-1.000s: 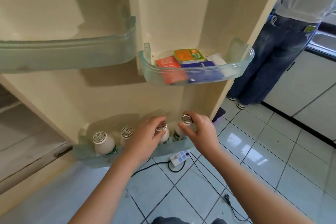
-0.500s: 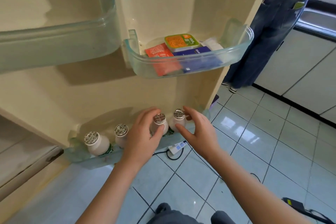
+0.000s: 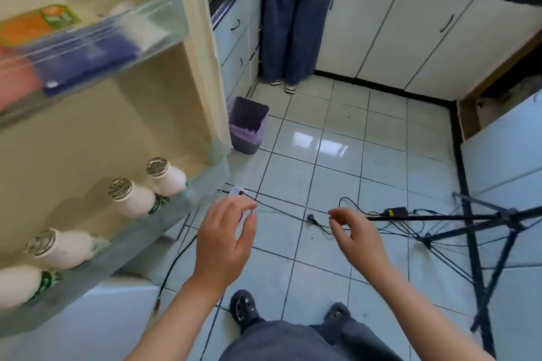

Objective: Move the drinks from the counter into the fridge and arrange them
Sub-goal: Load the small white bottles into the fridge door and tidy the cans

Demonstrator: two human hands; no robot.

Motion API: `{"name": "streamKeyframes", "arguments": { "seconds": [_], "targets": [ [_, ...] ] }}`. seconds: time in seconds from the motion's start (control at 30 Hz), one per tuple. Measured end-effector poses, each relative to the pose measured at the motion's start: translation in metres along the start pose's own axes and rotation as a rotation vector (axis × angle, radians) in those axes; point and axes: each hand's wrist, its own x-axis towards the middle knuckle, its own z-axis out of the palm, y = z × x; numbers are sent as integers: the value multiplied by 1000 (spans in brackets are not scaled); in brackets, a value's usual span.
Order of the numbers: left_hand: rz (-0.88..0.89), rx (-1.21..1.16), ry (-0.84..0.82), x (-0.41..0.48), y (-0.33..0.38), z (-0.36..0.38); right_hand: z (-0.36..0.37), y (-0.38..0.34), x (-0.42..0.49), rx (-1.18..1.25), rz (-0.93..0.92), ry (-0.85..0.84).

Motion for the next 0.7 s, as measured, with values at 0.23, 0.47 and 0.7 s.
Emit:
{"name": "streamKeyframes", "arguments": {
  "seconds": [0.23, 0.47, 0.7],
  "targets": [
    [-477, 21, -873, -15, 10, 129, -31, 142, -77, 69, 547, -55],
    [-574, 161, -1341, -69, 72, 262, -82, 273, -209, 230, 1037, 80],
    [-270, 373, -1539, -120, 161, 386, -129, 364, -330, 402, 1335, 282]
  ]
}}
